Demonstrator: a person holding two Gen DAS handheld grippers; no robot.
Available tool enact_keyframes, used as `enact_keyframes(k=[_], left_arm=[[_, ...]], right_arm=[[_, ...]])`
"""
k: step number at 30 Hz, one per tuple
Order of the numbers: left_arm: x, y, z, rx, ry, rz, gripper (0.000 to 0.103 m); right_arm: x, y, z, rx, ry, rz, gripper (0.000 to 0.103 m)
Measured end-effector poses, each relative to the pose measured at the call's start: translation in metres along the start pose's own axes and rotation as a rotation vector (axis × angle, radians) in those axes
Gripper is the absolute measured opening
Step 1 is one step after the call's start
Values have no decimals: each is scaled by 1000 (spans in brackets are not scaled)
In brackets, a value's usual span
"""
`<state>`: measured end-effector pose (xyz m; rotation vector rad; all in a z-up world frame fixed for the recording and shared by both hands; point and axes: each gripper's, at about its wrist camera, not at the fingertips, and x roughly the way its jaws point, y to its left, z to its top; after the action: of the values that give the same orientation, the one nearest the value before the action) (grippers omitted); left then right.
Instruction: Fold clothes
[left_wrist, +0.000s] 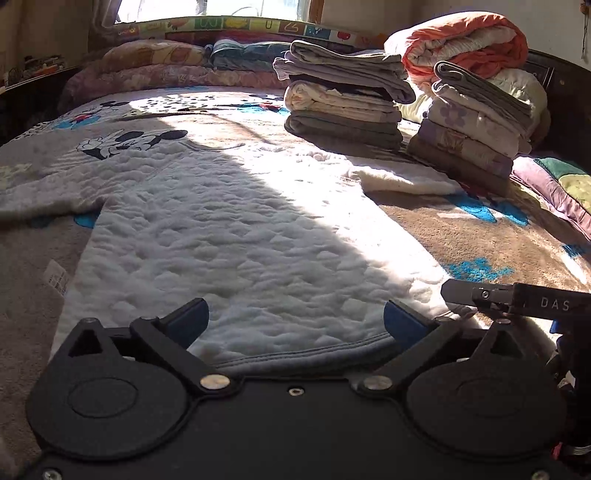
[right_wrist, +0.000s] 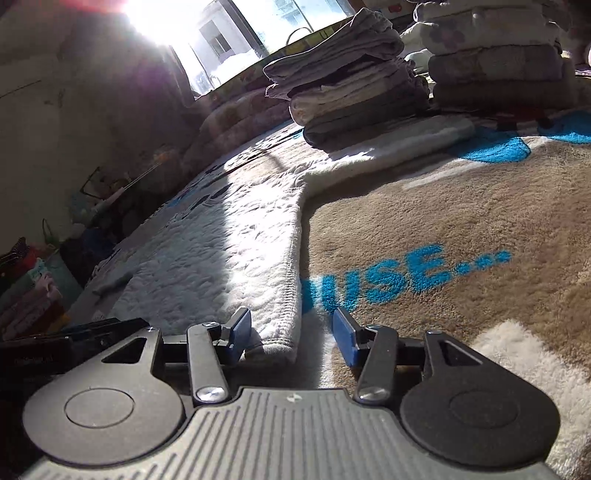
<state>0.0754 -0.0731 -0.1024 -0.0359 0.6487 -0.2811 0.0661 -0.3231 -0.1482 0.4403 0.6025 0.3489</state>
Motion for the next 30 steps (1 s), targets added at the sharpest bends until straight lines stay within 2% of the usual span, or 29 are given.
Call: enact_keyframes(k=[3,6,11,14,17,21,24,30], left_arm=[[0,-3,18,8,-14,4,102],[10,-17,38,72,13,6,102],[38,-69,79,354,-5,47,102],[60,-106,103,490,2,32,102],[85,-144,116,626,20,25,102],[121,-193,120,790,49,3,101],[150,-228,110,913,79,4,96],[197,-275,76,1159,105,77,86]], right_arm=[[2,1,0,-4,-6,12,52],[3,0,0,9,-10,26,52],[6,-2,1,41,-15,52,52],[10,-6,0,65,-26,81,57],[12,-9,-4,98,-61,101,57],[12,-9,-10,100,-105,99,57],[13,-5,-13,79,-125,84,57],[15,0,-16,40,-149,70,59]])
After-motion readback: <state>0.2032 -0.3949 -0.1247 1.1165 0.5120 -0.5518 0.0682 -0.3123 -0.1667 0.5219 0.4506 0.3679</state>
